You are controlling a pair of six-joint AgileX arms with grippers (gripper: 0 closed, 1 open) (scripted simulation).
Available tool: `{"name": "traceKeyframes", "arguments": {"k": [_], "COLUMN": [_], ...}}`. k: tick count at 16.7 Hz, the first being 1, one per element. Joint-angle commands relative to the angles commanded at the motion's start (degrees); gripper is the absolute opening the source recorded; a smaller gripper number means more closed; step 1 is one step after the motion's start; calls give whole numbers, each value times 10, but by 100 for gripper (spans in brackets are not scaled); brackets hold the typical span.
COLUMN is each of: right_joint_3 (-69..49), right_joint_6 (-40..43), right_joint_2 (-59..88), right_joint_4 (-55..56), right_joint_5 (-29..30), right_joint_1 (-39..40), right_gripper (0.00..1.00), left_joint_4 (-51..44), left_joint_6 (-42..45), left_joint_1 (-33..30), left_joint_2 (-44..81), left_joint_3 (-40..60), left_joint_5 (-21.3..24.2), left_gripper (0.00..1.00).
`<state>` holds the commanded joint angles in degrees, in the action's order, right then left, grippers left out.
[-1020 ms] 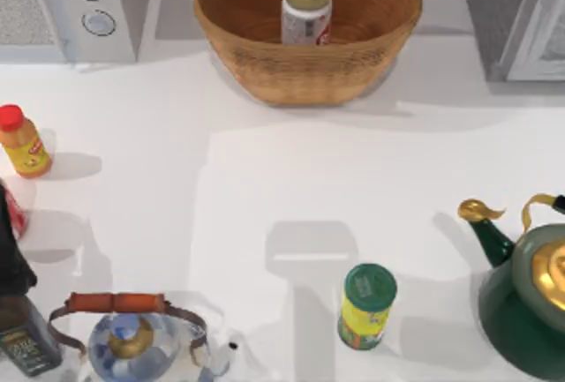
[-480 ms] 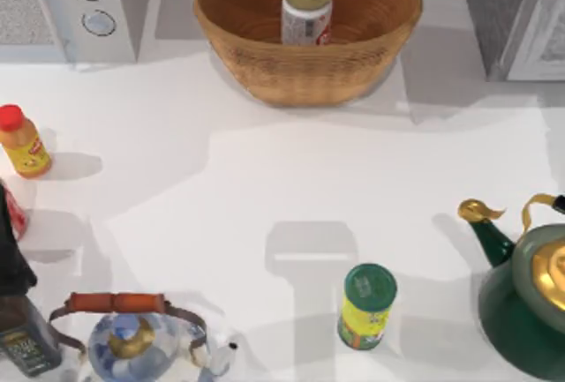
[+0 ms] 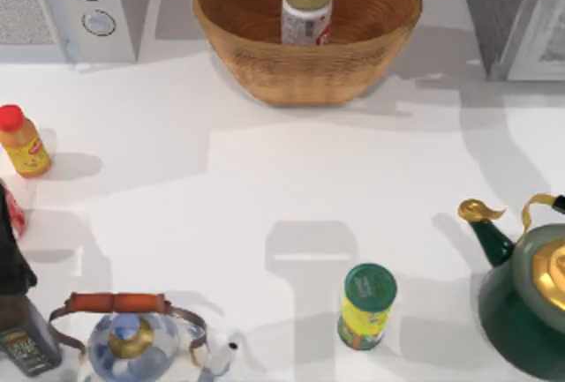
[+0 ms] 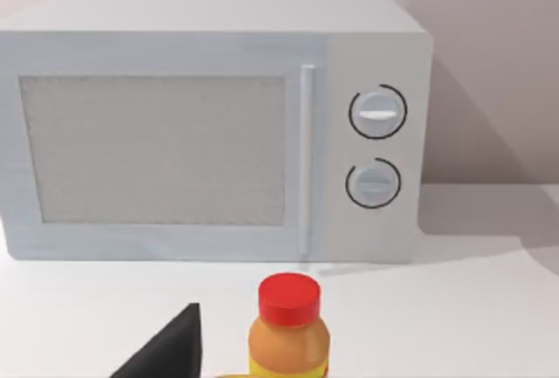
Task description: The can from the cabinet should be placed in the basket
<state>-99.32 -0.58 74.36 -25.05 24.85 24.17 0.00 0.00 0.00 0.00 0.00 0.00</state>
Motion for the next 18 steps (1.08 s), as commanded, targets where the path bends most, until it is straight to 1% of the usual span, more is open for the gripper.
{"name": "traceKeyframes", "arguments": {"k": [4,5,6,13,18], "right_joint_3": [1,-4,-5,-62,-58], "right_joint_6": [0,7,7,6,7], "right_joint_2": [-1,-14,-12,69,60], "right_joint_4": [0,-4,-3,21,20], "right_joint_5": [8,19,18,-25,-24], "right_joint_1": [8,-5,-6,-51,-48], "right_gripper": [100,100,100,100,100], "left_joint_4": [0,0,0,0,0], "left_joint_6": [0,0,0,0,0], "left_joint_1": [0,0,0,0,0], "left_joint_2": [0,0,0,0,0], "left_joint_3": [0,0,0,0,0], "left_joint_5": [0,0,0,0,0], "left_gripper": [100,100,100,100,100]}}
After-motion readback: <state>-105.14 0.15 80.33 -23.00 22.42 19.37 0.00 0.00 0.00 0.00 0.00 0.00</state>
